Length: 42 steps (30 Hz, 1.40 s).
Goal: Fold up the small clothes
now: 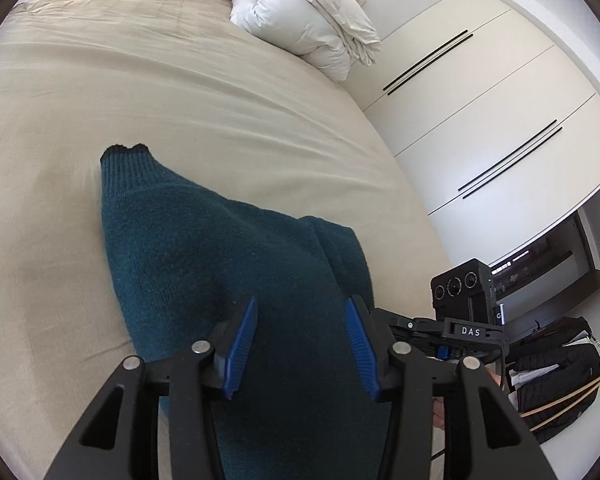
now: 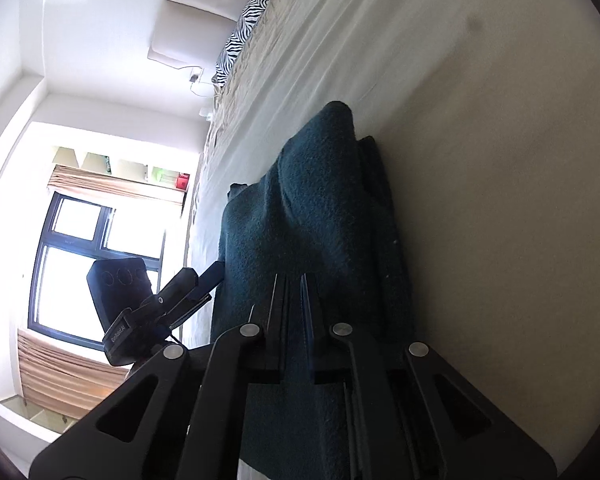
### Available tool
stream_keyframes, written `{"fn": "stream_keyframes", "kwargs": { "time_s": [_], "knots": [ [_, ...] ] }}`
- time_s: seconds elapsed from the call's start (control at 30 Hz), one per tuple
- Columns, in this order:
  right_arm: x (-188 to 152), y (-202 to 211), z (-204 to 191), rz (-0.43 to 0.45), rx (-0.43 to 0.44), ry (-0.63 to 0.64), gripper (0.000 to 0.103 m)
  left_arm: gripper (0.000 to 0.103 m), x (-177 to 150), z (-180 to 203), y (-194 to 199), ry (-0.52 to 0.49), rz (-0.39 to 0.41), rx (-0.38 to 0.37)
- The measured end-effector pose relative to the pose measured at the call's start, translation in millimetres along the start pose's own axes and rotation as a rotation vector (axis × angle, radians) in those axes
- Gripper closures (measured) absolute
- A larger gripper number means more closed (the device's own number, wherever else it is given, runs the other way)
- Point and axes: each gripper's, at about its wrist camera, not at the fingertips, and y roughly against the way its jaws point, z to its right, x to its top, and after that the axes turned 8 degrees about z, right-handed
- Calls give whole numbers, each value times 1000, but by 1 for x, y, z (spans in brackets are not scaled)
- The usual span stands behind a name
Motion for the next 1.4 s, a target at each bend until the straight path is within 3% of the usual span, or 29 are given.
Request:
{"fn": "stream_keyframes", "kwargs": {
  "time_s": [0.07,0.13,0.23,0.3,0.37,0.43,0.47,0.5,0.53,0.57,0.63,0.77,0.87,0.93,0.97,1.0,1.03,1.07,1.17,1.27,1.4],
  "knots": [
    [-11,3,-3,-34,31,19,96,52,-10,4,-3,-12,-28,-33],
    [-21,-3,2,-67,-6,31,97,54,-23,-5,-16,0,-80,-16],
    [-26,1,20,-42,34,-48,102,75,-30,-21,-20,48,-65,-20],
    [-27,2,25,-38,35,-56,103,101,-32,-31,-21,79,-70,6],
    [-34,14,19,-31,16,-40,103,101,-31,-37,-15,127,-71,-11],
    [-37,15,6,-20,5,-15,98,88,-32,-30,-3,118,-55,-17],
    [-40,18,0,-18,12,-5,96,71,-35,-25,4,117,-44,-37],
    [-45,23,-4,-16,26,3,93,61,-39,-19,9,120,-31,-57],
    [-50,26,-7,-13,34,10,90,60,-43,-15,13,117,-20,-69],
    [-53,26,-7,-10,35,14,85,59,-48,-12,15,112,-17,-74],
    [-64,30,-3,-7,34,13,85,60,-59,-12,11,105,-28,-55],
    [-76,38,11,26,76,-35,86,77,-67,-17,1,67,-34,-15],
    [-77,46,3,36,46,-40,85,76,-63,-18,8,90,-34,-17],
    [-78,55,-10,49,11,-10,80,59,-63,-13,31,71,11,-14],
    [-78,62,-15,63,1,9,75,36,-64,-10,43,59,50,-19],
    [-77,68,-21,80,-15,28,55,15,-64,-8,52,53,90,1],
    [-75,75,-23,101,-43,43,30,9,-65,-10,61,57,128,38],
    [-69,83,-25,128,-81,51,24,9,-64,-15,66,70,150,55],
    [-55,87,-25,152,-143,50,24,15,-67,-37,56,157,96,58],
    [-42,76,-23,90,-190,46,24,15,-70,-46,37,196,15,53],
    [-26,51,-17,-2,-217,54,26,14,-73,-49,31,215,-7,43]
  ]
}}
